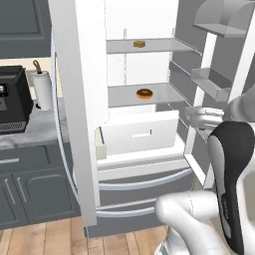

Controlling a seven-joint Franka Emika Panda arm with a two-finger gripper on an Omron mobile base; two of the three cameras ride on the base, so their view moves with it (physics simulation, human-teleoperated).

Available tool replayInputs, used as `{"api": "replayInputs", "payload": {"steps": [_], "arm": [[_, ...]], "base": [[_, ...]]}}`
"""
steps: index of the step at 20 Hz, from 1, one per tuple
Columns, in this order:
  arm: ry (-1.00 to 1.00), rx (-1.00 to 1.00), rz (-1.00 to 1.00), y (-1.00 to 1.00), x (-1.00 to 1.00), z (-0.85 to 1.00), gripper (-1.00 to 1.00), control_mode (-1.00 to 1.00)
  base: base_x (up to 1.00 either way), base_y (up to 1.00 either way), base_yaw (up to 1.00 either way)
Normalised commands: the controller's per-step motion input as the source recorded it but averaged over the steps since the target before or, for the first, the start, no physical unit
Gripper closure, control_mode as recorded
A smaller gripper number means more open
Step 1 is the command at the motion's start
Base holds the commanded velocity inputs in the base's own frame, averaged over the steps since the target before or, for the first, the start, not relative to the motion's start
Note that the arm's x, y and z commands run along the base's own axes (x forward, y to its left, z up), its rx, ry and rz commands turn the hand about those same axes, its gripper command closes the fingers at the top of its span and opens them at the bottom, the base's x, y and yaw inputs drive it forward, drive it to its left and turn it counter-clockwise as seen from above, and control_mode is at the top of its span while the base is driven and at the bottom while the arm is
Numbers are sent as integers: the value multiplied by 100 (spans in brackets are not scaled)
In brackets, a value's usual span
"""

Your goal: Take the cake and donut from the fridge and place them on the empty tray on the dining counter.

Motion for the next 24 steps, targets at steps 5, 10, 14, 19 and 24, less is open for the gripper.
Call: {"api": "replayInputs", "payload": {"steps": [5,10,14,19,24], "arm": [[0,1,21,0,0,-1,-100,-100],[0,0,29,1,1,-8,-100,-100],[-1,0,2,1,10,0,-100,-100],[-1,0,0,0,2,-1,-100,-100],[0,0,0,0,0,0,-100,100]], "base": [[0,0,0],[0,0,0],[0,0,0],[0,0,0],[40,0,0]]}}
